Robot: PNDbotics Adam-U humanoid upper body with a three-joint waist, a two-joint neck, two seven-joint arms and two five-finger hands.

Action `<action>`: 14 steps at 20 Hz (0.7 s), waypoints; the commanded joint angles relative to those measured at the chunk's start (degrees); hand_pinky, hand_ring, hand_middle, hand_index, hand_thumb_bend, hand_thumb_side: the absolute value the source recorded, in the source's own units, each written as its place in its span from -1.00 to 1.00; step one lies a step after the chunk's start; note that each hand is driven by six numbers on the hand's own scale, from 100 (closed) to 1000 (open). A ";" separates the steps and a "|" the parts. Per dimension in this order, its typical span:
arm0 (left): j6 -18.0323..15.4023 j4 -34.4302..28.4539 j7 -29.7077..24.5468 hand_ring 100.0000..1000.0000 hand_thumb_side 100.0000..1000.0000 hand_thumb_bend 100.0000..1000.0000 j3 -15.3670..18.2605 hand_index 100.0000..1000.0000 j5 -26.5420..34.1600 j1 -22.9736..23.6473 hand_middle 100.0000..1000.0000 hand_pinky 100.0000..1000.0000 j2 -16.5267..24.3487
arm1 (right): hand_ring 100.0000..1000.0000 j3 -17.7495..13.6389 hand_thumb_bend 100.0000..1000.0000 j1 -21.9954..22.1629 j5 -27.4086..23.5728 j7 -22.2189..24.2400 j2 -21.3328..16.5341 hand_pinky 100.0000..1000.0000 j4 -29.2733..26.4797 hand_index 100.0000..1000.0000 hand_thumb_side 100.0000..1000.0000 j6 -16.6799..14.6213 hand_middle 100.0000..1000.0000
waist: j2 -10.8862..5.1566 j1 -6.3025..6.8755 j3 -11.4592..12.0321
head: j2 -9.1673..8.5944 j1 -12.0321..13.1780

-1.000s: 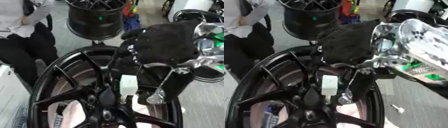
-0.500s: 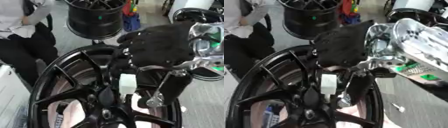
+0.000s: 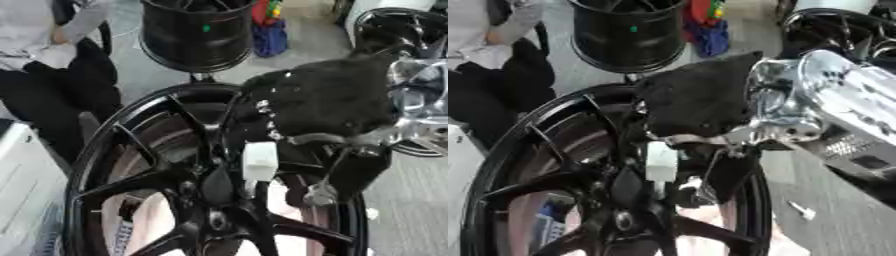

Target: Pull the pin out of the wheel hub.

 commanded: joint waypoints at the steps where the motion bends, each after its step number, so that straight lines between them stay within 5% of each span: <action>1: 0.00 -0.95 -0.16 -0.06 -0.45 -0.81 0.10 0.32 0.44 -0.25 -0.04 0.16 0.34 | 0.79 -1.30 -0.24 -0.39 -0.74 -0.39 -1.66 1.00 -0.35 0.74 -0.61 -0.12 0.64 | -0.81 0.68 0.08 | 0.31 0.63; 14: 0.00 -0.95 -0.41 -0.06 -0.44 -0.82 -0.08 0.32 0.60 -0.30 -0.04 0.16 -0.07 | 0.77 -2.16 -0.25 1.85 -0.02 -1.68 -1.97 1.00 -0.35 0.71 -0.66 0.67 0.60 | 0.13 0.65 0.37 | 0.48 0.84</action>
